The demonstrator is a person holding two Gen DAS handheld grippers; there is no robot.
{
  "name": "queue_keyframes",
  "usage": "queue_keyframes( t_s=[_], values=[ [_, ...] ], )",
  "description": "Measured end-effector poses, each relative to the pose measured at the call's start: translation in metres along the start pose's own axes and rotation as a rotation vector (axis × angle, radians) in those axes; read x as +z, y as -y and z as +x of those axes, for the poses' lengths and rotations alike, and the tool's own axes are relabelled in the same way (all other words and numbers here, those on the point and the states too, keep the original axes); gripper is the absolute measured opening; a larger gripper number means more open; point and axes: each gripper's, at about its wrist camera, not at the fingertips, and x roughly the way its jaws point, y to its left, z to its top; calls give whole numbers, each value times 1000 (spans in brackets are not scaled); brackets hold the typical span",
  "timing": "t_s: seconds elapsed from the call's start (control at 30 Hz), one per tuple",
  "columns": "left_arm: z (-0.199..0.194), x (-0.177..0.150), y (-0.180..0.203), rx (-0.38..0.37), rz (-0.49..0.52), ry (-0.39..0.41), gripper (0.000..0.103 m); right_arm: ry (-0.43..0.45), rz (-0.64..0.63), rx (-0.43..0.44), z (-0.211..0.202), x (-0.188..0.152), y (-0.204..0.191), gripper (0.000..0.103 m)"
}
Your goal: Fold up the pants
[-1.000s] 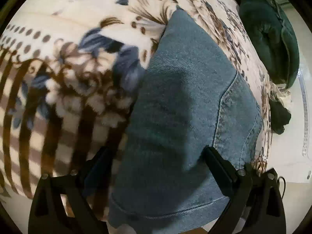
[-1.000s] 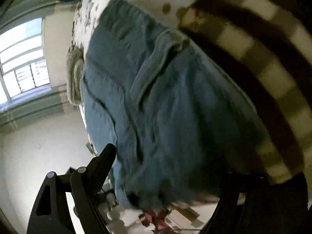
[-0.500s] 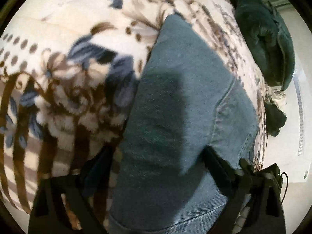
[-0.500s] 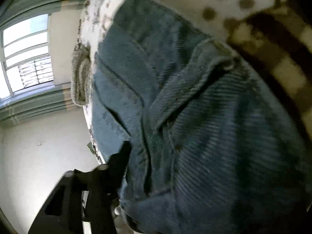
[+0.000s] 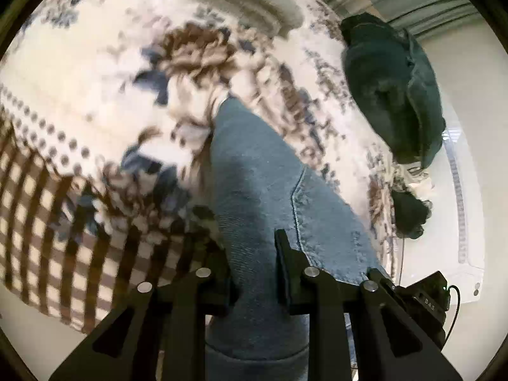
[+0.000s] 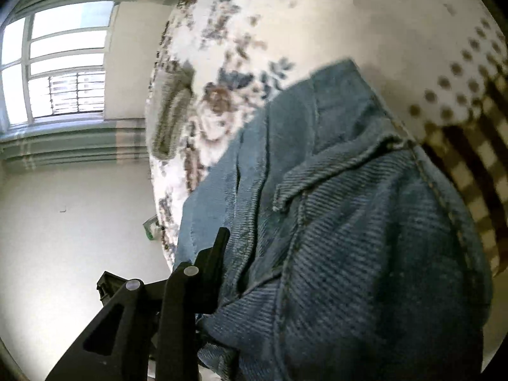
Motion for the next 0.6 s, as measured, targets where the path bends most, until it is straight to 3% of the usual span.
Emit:
queue_keyframes(
  t_s=[0.27, 0.47, 0.6],
  values=[
    [-49, 59, 35, -17, 12, 82, 19, -8, -99, 37, -21, 18, -79, 32],
    [-71, 164, 42, -58, 28, 163, 19, 32, -181, 69, 16, 73, -177, 32],
    [-76, 265, 29, -88, 40, 225, 19, 67, -226, 97, 70, 121, -247, 32]
  ],
)
